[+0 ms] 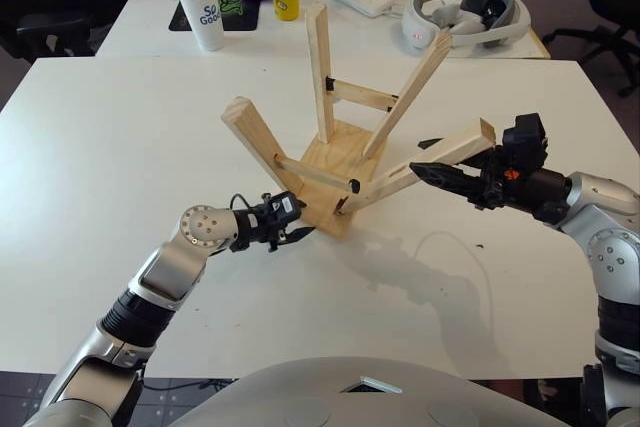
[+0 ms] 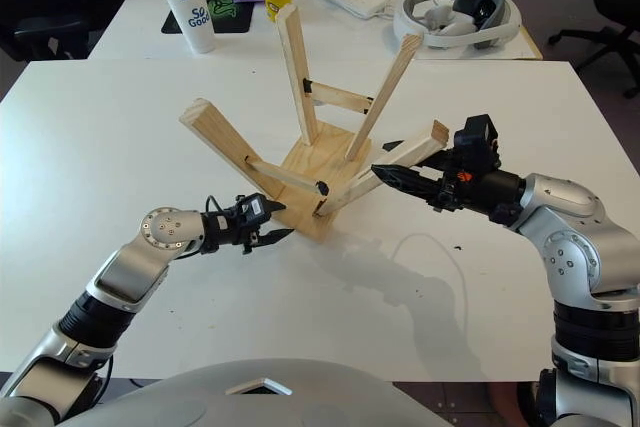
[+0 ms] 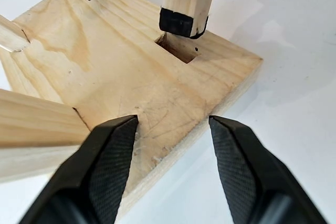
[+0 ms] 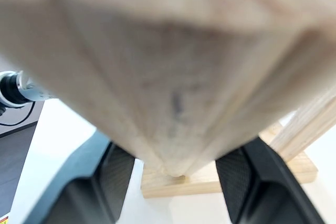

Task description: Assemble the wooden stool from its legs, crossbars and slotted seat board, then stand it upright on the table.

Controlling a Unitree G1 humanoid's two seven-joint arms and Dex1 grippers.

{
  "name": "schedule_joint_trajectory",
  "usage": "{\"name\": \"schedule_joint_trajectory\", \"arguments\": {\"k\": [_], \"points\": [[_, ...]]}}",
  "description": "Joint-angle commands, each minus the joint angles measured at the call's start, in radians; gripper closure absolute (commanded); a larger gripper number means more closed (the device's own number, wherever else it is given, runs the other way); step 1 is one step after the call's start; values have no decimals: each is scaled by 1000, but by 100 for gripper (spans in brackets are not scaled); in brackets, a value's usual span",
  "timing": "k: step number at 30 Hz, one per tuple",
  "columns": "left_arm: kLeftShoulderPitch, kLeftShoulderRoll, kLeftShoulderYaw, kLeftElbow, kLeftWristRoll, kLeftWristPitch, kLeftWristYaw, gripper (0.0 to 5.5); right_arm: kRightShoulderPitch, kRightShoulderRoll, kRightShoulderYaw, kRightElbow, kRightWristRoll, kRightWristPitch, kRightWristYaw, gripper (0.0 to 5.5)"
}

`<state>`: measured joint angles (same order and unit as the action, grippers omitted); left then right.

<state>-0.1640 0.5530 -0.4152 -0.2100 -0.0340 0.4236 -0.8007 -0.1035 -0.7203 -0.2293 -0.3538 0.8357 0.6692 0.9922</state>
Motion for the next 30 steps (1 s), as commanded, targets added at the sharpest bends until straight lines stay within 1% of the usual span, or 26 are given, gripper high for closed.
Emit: {"name": "schedule_joint_trajectory", "arguments": {"k": [1, 5, 9, 15, 19, 21, 23, 26, 30], "points": [[16, 12, -16, 32, 11, 40, -18, 296, -24, -28, 9, -35, -9, 2, 1, 344], [8, 9, -17, 30, 7, 44, -22, 296, 22, -37, 75, -57, -100, -42, 5, 344], [11, 9, -14, 30, 5, 46, -22, 296, 23, -47, 102, -35, -151, -77, 9, 344], [11, 4, -9, 25, 2, 56, -16, 296, 7, -96, 121, 8, -212, -106, 4, 344], [9, 0, -9, 28, 6, 56, -14, 296, -24, -135, 97, -20, -169, -32, -30, 344], [11, -1, -6, 23, 6, 60, -9, 296, -35, -167, 118, -63, -191, 13, -60, 344], [17, -3, -3, 13, 4, 66, -4, 296, -51, -174, 151, -125, -181, 75, -91, 344], [25, -9, -3, 9, 4, 70, 3, 296, -64, -149, 189, -207, -136, 151, -143, 344], [25, -15, -4, 9, 3, 75, 9, 296, -73, -138, 212, -247, -119, 195, -187, 344]]}}
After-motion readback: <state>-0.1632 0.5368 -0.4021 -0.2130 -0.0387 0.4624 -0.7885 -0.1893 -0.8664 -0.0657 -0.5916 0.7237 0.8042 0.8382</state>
